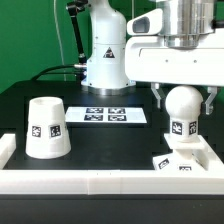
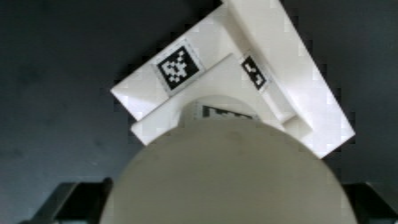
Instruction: Assemble lamp
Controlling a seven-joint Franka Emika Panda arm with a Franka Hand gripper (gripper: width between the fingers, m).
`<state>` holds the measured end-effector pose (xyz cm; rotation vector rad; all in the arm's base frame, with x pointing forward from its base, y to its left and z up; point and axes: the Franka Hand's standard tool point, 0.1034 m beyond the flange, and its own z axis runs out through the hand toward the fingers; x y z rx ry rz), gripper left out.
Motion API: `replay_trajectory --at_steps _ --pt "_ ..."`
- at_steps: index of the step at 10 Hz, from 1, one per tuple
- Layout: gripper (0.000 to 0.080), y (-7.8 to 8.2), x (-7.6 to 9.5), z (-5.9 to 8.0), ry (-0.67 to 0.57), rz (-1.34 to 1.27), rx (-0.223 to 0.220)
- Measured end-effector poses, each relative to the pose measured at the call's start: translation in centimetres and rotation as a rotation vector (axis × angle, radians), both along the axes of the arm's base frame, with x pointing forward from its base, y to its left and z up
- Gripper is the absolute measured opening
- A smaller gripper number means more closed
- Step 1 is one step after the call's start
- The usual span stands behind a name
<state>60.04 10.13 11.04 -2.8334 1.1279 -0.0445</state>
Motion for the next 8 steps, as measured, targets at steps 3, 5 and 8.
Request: replay_trajectory --at_steps 3,5,8 --pt "0.058 0.4 -0.15 0.01 0.038 -0.278 0.054" --pt "0.058 0.38 -0.09 0.0 0.059 -0.432 0.1" --pt "0.058 0.81 -0.1 0.02 0.075 -0.58 0.116"
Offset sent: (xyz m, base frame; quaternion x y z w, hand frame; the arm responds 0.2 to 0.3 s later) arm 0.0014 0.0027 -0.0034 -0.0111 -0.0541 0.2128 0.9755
